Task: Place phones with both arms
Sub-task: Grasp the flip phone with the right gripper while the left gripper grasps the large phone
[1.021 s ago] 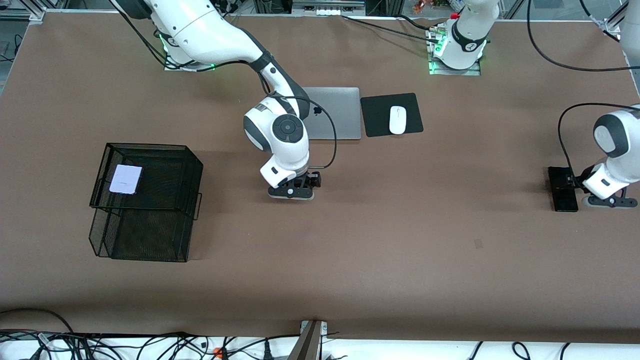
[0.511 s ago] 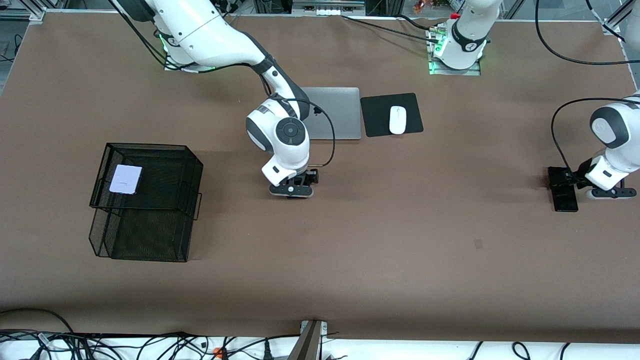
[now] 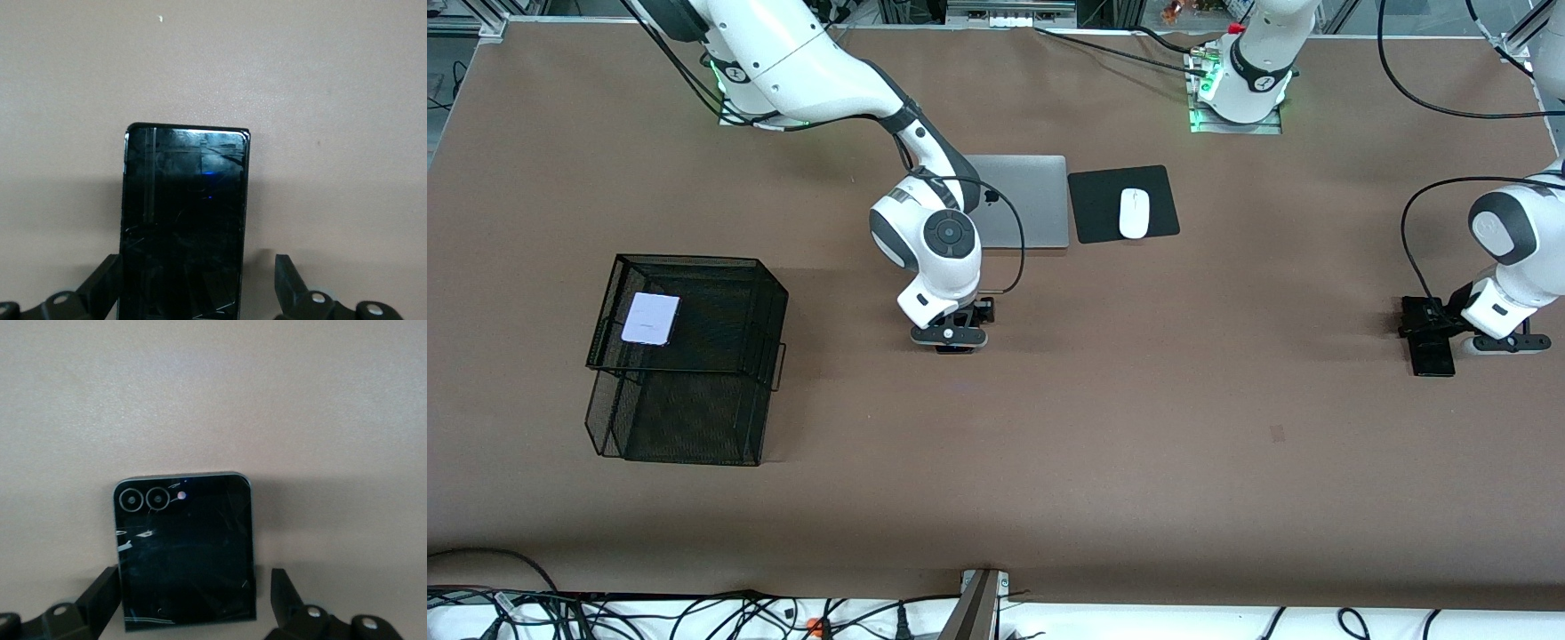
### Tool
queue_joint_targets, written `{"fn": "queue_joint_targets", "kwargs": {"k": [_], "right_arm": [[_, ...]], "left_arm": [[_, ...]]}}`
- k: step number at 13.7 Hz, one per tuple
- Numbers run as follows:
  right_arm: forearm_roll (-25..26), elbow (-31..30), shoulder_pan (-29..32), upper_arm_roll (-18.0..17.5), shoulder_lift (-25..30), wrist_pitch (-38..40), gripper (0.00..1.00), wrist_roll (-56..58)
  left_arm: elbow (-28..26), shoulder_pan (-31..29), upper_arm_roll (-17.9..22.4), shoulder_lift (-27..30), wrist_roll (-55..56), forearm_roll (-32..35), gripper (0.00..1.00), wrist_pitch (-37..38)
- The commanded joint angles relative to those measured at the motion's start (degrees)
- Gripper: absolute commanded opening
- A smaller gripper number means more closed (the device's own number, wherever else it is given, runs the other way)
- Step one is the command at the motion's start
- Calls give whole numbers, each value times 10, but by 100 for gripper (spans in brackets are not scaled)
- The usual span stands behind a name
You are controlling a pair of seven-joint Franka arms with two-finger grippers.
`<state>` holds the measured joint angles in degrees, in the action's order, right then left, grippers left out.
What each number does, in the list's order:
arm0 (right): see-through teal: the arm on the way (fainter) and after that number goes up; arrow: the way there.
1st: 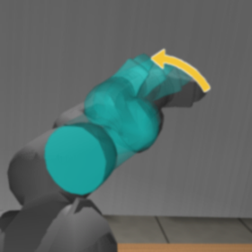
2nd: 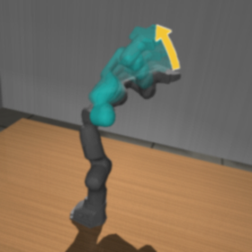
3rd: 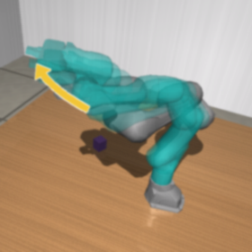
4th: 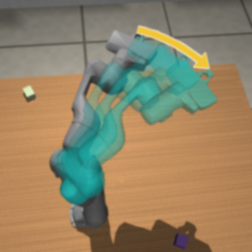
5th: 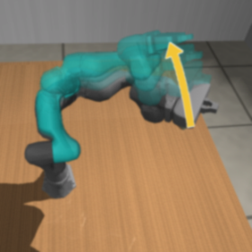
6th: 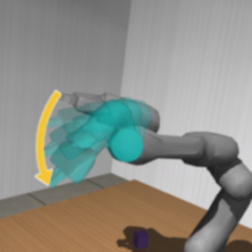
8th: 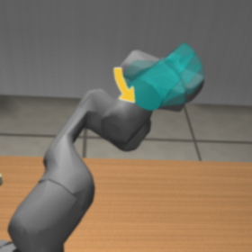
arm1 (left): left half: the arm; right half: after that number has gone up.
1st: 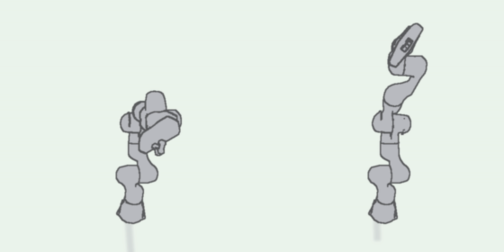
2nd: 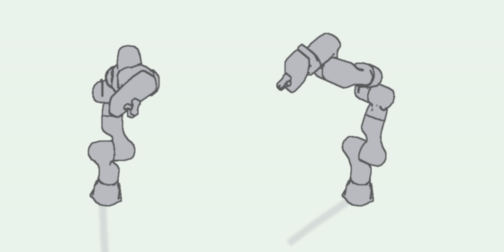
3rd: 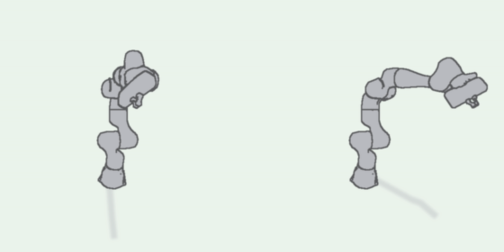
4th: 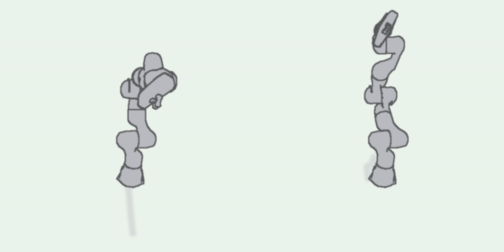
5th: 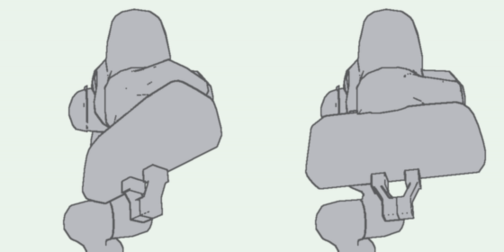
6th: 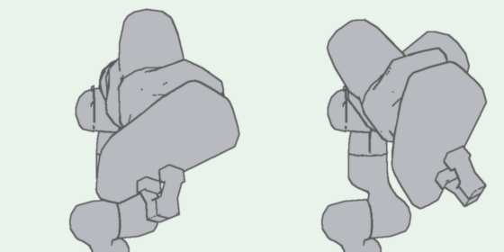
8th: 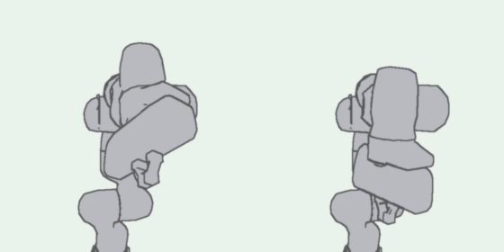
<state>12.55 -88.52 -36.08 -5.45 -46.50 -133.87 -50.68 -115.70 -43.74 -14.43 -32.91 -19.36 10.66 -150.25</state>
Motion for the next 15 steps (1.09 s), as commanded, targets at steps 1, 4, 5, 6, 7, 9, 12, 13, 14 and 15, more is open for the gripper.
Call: {"fn": "queue_joint_targets", "kwargs": {"k": [1, 4, 5, 6, 7, 9, 12, 13, 14, 15], "right_arm": [[9, -1, -4, 4, -3, -21, 95, 2], [8, -1, -3, 4, -7, -30, 50, 1], [8, -1, -3, 4, -7, -30, 36, 1], [8, 1, -1, 4, -5, -30, 21, 1], [7, 4, 1, 5, -1, -28, 7, 1], [7, 5, 4, 29, 34, -21, 0, 9], [2, 8, 6, 87, 111, 55, 0, 42], [-1, 8, 10, 109, 132, 83, 0, 85], [-5, 8, 16, 129, 150, 109, 0, 135], [-14, 9, 29, 144, 164, 123, 0, 181]], "left_arm": [[-3, -12, -4, -2, -8, -7, 100, -15], [-3, -16, -4, -11, -9, -1, 100, -27], [-3, -18, -4, -11, -9, -1, 100, -27], [-3, -20, -4, -12, -9, -1, 100, -30], [-3, -20, -5, -15, -9, -1, 100, -38], [-3, -20, -4, -21, -9, -1, 100, -42], [-3, -20, -4, -24, -2, -1, 96, -49], [-3, -20, -4, -28, -1, -1, 77, -49], [-2, -20, -5, -30, -1, -1, 58, -50], [-1, -20, -5, -31, -1, -1, 40, -50]]}}
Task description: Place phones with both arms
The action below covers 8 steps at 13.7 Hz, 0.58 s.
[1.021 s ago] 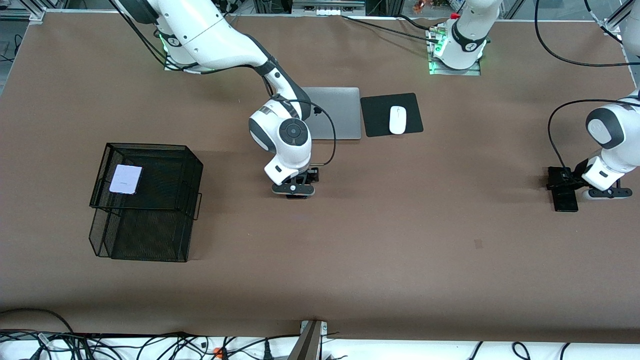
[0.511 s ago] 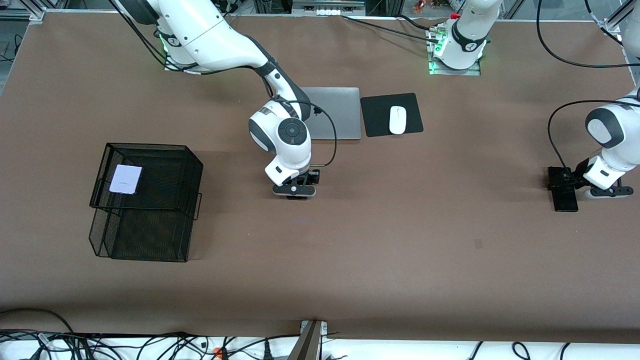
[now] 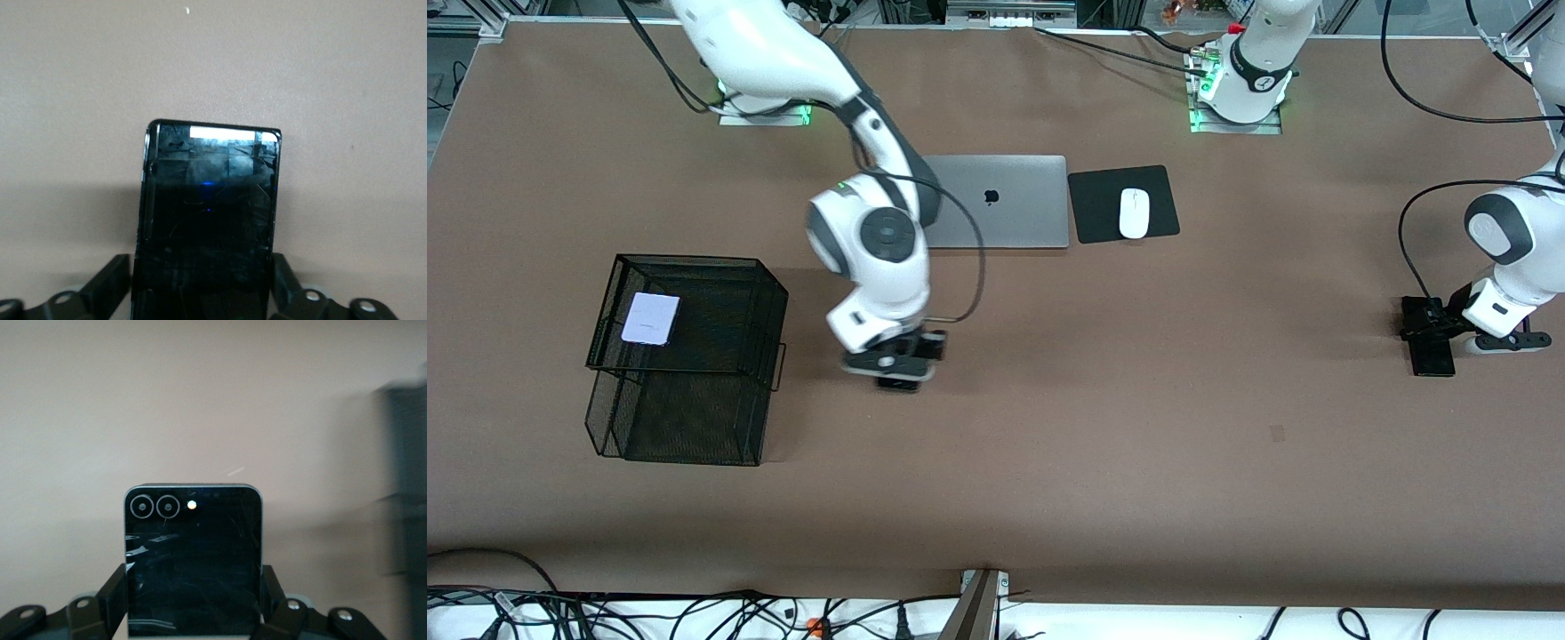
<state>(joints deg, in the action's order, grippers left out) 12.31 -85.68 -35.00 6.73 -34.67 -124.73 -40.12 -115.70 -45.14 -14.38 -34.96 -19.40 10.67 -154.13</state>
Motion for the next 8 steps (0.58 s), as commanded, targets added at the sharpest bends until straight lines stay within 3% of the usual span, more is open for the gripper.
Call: {"fn": "queue_joint_targets", "kwargs": {"k": [1, 2, 3, 5, 8], "right_arm": [[-21, -19, 34, 35, 61, 41, 0, 126], [-23, -19, 48, 49, 67, 51, 0, 174], [-26, -19, 57, 73, 67, 59, 0, 225], [-35, -19, 70, 113, 67, 58, 0, 311], [-76, -19, 122, 122, 60, 48, 0, 399]], "left_arm": [[-1, -6, -6, -12, 1, -1, 21, -11], [-1, -6, -6, -12, 1, -1, 6, -11], [-1, -6, -6, -12, 2, -2, 0, -11], [0, -5, -6, -11, 5, -5, 0, -10], [10, 3, -6, -5, 38, -4, 0, 1]]}}
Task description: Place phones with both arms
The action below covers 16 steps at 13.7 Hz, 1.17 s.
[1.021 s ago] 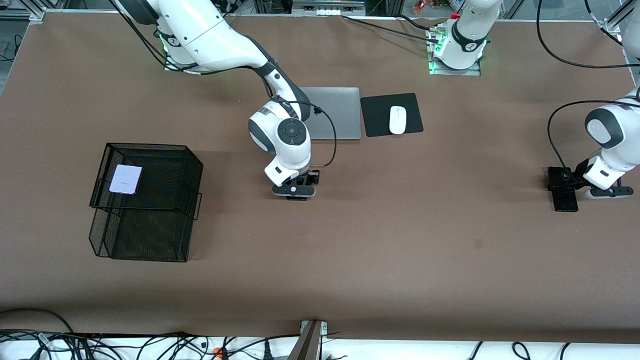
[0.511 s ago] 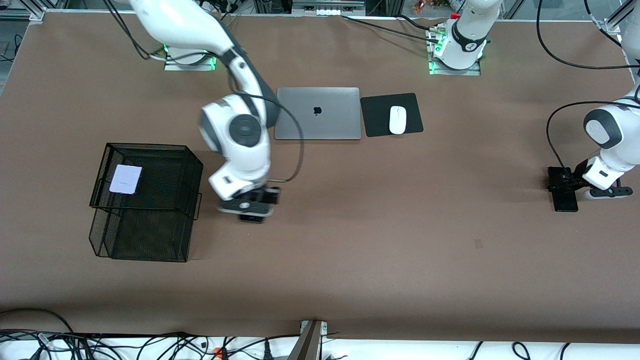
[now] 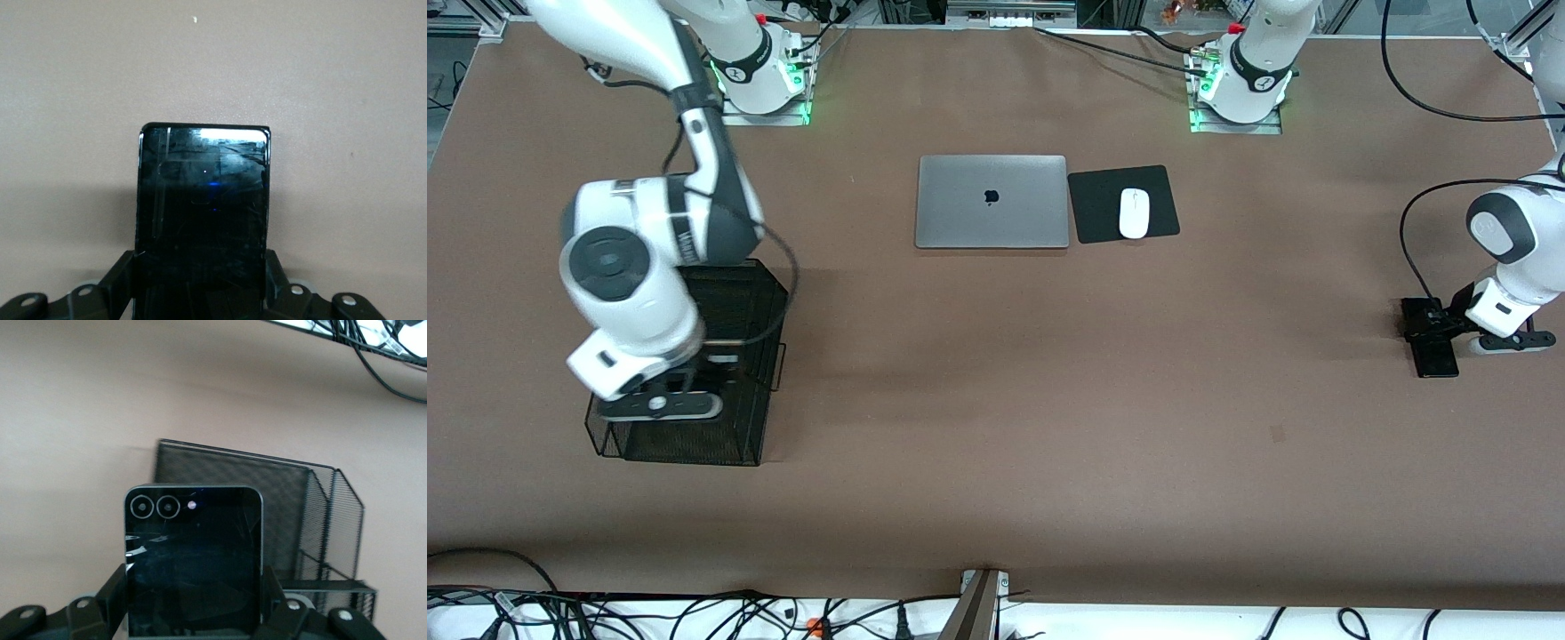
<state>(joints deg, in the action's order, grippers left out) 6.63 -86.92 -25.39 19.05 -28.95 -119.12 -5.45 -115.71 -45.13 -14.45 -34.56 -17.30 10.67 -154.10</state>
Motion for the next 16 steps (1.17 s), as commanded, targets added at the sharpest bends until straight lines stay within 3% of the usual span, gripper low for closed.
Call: {"fn": "queue_joint_targets", "kwargs": {"k": [1, 3, 8, 16], "right_arm": [[-23, -5, 44, -2, -6, -22, 0, 78], [-25, -4, 53, -2, -15, -62, 0, 107], [-43, -4, 75, -3, -34, -76, 0, 110], [-86, -5, 89, -3, -73, -120, 0, 111]], "left_arm": [[18, 4, -7, -6, 17, -4, 0, 19], [47, 13, -9, 4, 19, -5, 0, 77], [116, 66, -11, 15, 87, -6, 0, 207], [131, 298, -22, 2, 291, -4, 0, 231]]}}
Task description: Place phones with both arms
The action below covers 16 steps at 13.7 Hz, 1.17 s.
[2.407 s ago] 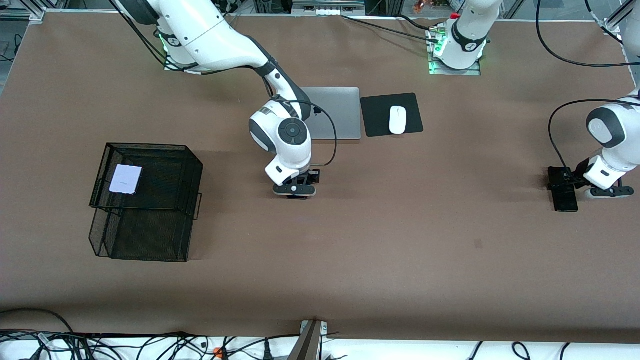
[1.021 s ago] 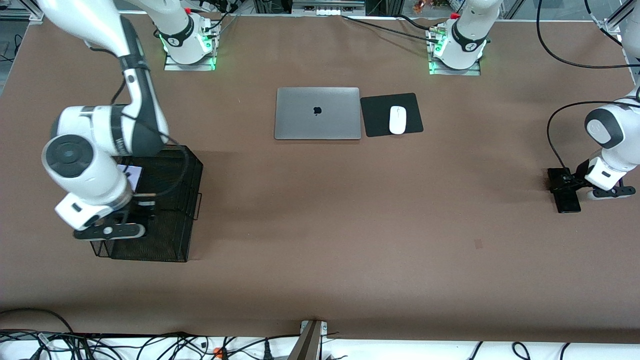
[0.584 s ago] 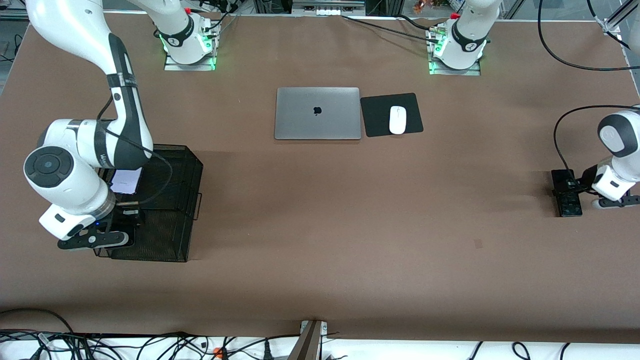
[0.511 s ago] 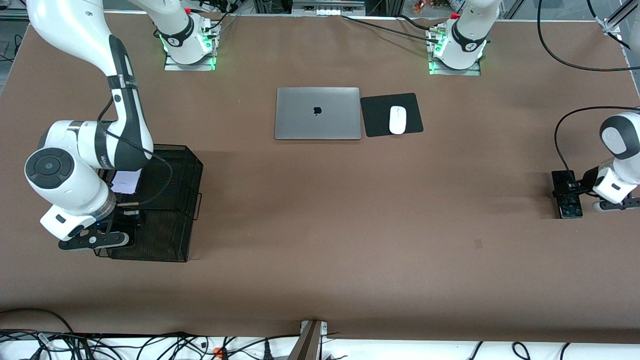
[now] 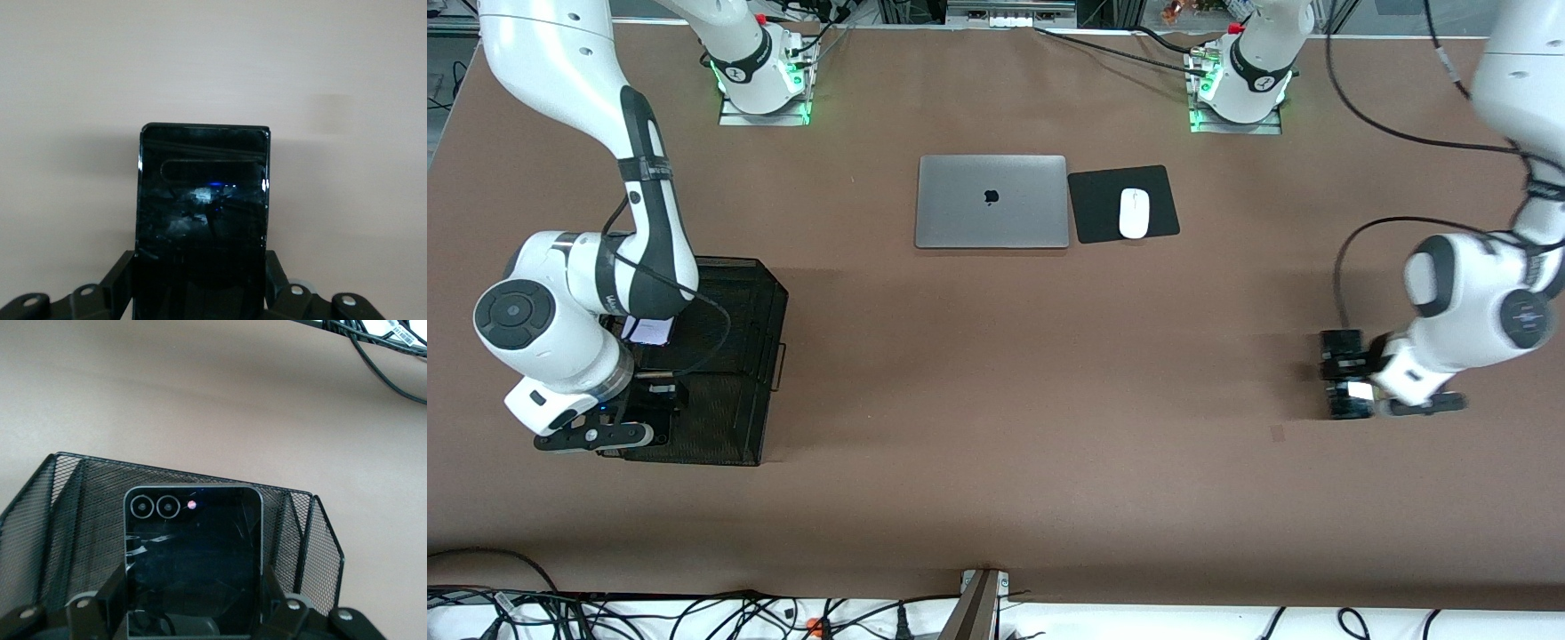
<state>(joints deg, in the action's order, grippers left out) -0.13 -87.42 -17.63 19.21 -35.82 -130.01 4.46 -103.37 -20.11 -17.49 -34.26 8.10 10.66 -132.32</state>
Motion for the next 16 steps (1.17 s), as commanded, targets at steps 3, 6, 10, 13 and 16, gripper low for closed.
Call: {"fn": "queue_joint_targets", "kwargs": {"k": [3, 6, 10, 13, 16], "right_arm": [[-56, 0, 35, -8, -23, -11, 0, 19], [-75, 0, 36, -8, -36, -10, 0, 34], [-86, 0, 35, -8, -38, -10, 71, 27], [-86, 1, 34, -8, -38, -10, 96, 27], [-86, 7, 33, -8, -37, -6, 96, 30]], "left_arm": [[42, 162, 9, -28, 172, -2, 0, 15], [129, 284, 15, -74, 310, -3, 0, 60], [249, 390, 15, -133, 423, -5, 0, 108], [301, 475, 38, -158, 480, -3, 0, 105], [424, 566, 77, -240, 488, -6, 0, 103]]}}
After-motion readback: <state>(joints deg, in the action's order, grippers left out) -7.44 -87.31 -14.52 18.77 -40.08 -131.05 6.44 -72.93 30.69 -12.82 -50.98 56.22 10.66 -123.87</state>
